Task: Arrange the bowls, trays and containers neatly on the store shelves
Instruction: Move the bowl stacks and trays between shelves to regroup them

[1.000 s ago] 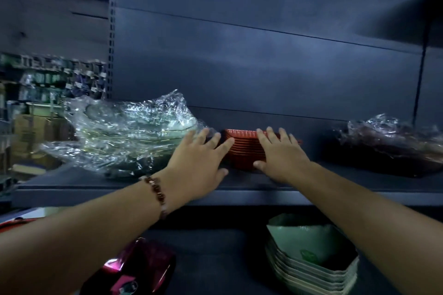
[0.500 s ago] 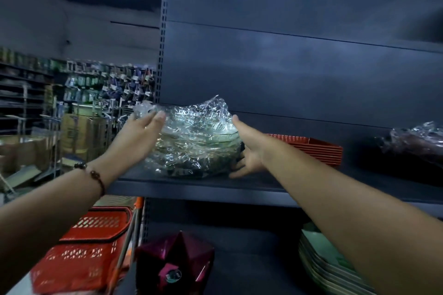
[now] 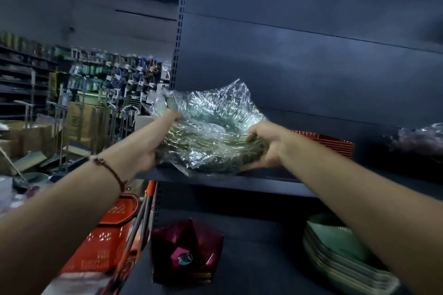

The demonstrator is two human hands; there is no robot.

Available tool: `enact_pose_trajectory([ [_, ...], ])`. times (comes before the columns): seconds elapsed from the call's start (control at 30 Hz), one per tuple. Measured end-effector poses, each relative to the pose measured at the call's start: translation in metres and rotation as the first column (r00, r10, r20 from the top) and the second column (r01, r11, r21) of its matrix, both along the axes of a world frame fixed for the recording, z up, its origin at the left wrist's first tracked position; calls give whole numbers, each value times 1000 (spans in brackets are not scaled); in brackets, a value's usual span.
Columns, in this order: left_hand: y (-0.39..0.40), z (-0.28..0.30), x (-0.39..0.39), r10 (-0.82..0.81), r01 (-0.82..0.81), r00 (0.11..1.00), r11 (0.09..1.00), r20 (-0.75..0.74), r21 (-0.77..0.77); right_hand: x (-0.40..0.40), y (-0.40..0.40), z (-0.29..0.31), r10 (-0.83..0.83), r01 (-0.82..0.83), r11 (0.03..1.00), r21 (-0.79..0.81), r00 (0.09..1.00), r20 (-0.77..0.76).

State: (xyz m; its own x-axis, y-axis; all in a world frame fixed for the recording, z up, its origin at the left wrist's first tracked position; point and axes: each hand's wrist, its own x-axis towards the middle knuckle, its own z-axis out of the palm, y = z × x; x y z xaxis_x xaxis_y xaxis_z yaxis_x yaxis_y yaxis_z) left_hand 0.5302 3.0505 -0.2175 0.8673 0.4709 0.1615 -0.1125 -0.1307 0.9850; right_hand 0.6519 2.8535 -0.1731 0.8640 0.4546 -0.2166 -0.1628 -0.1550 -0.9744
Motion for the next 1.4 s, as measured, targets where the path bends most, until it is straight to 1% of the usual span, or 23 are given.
enact_pose_trajectory([
  [0.13, -19, -18, -34, -73, 75, 995, 997, 68, -32, -40, -49, -11, 87, -89, 996, 18, 994, 73],
  [0.23, -42, -30, -52, -122, 124, 987, 992, 104, -21, -71, -92, -24, 96, -100, 994, 37, 990, 107],
  [0.3, -64, -38, -63, -227, 239, 957, 970, 182, -46, -91, -119, -33, 78, -84, 995, 44, 988, 136],
  [0.37, -91, -42, -70, -342, 368, 912, 927, 228, -80, -108, -145, -43, 31, -41, 997, 61, 985, 169],
  [0.43, -108, -53, -62, -380, 408, 902, 906, 204, -117, -120, -171, -55, -50, 38, 997, 68, 981, 189],
  [0.5, -123, -70, -50, -380, 403, 911, 903, 161, -147, -129, -197, -70, -121, 108, 991, 74, 972, 203],
  [0.57, -142, -97, -42, -398, 413, 911, 884, 109, -219, -138, -221, -90, -155, 145, 987, 67, 968, 195],
  [0.63, -170, -134, -43, -412, 420, 906, 849, 95, -320, -143, -242, -118, -186, 182, 983, 35, 967, 173],
  [0.67, -183, -153, -44, -403, 403, 912, 848, 76, -345, -143, -251, -135, -205, 202, 979, 37, 968, 146],
  [0.8, -210, -213, -45, -353, 313, 935, 870, -39, -381, -130, -265, -208, -295, 296, 955, 13, 955, -6],
  [0.87, -208, -228, -40, -352, 289, 932, 865, -85, -410, -118, -260, -232, -323, 322, 946, -26, 945, -57],
  [1.03, -187, -252, -8, -312, 229, 935, 893, -167, -387, -82, -227, -258, -330, 344, 938, 40, 923, -200],
  [1.17, -170, -266, 22, -296, 196, 937, 882, -183, -428, -43, -200, -279, -373, 396, 917, 40, 890, -263],
  [1.23, -170, -274, 29, -307, 215, 935, 888, -177, -406, -26, -191, -295, -392, 423, 905, 48, 872, -292],
  [1.27, -171, -280, 30, -313, 230, 932, 901, -183, -368, -19, -188, -304, -396, 436, 897, 78, 867, -302],
  [1.3, -171, -287, 30, -319, 255, 928, 921, -195, -293, -12, -186, -314, -408, 459, 881, 118, 861, -305],
  [1.33, -172, -295, 30, -335, 302, 919, 937, -205, -177, -11, -185, -319, -448, 495, 858, 136, 851, -272],
  [1.37, -173, -301, 27, -346, 346, 913, 937, -217, -37, -8, -185, -327, -489, 517, 844, 144, 851, -193],
  [1.4, -174, -308, 27, -343, 373, 908, 923, -239, 91, -9, -185, -334, -506, 511, 846, 152, 859, -73],
])
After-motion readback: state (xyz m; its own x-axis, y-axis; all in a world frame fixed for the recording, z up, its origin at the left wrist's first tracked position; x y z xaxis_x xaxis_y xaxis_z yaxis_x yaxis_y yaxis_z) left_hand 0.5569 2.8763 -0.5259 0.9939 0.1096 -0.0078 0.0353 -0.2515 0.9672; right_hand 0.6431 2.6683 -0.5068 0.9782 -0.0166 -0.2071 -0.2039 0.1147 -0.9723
